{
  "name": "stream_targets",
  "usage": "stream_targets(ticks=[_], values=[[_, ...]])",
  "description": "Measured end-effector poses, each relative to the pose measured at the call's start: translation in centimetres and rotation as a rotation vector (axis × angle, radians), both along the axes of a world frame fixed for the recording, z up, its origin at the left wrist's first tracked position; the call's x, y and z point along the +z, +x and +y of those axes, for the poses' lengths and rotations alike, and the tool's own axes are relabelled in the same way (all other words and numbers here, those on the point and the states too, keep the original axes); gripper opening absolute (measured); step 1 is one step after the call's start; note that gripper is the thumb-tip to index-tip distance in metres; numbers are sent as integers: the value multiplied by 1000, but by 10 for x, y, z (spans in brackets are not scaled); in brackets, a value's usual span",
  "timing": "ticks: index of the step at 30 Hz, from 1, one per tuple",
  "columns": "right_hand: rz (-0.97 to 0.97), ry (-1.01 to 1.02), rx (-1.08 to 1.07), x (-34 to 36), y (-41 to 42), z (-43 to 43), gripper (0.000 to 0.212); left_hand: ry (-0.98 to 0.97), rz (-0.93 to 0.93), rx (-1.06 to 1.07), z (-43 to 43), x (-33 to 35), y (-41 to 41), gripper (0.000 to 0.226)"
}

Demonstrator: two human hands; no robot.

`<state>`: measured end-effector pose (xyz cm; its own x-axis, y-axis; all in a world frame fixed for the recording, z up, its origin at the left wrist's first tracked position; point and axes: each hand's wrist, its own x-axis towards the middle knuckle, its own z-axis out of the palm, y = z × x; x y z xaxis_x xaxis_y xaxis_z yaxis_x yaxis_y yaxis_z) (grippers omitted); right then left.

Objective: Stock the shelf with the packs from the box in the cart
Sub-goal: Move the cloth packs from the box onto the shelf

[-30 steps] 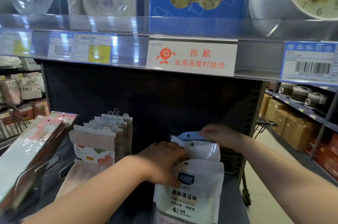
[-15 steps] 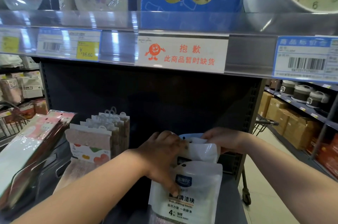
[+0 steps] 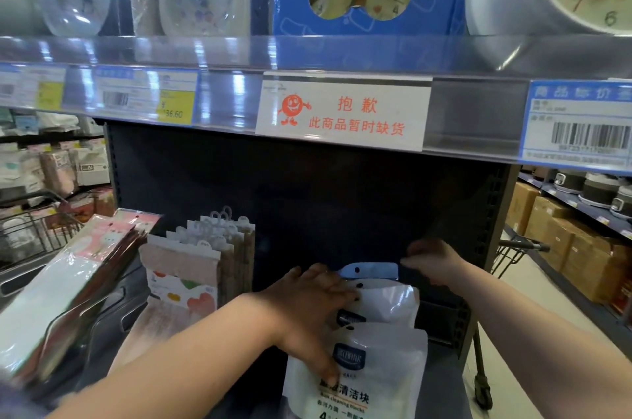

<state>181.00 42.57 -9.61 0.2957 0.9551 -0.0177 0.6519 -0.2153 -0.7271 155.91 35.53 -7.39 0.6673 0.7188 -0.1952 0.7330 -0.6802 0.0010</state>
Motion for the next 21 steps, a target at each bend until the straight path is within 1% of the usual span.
stream_targets(ticks=[2, 3, 5, 8, 9, 12, 13, 14, 17, 19, 21], values=[[17, -85, -34, -18, 0, 12, 61, -14, 2, 6, 0, 0, 0, 106], [48, -162, -32, -24, -2, 13, 65, -22, -1, 8, 0, 1, 0, 107], [143, -254, 2, -40, 0, 21, 66, -38, -3, 12, 0, 1, -1, 109], [262, -262, 70, -64, 11, 37, 81, -49, 5, 2, 0, 0, -2, 113], [308, -244, 77, -66, 12, 37, 76, -44, 11, -2, 0, -1, -2, 114], [432, -206, 151, -38, -5, 7, 38, -20, 22, -18, 1, -3, -3, 115], [446, -213, 200, -28, -7, -3, 30, -14, 27, -26, 1, -3, -3, 116], [453, -219, 248, -21, -7, -10, 26, -9, 33, -31, 0, -3, -4, 117], [421, -244, 283, 1, -9, -30, 31, -1, 39, -23, 1, -5, -6, 118], [399, -312, 335, 12, -10, -47, 34, 19, 29, -8, -1, -8, -6, 118], [422, -372, 362, 12, -9, -60, 49, 48, 17, 11, -7, -11, -6, 116]])
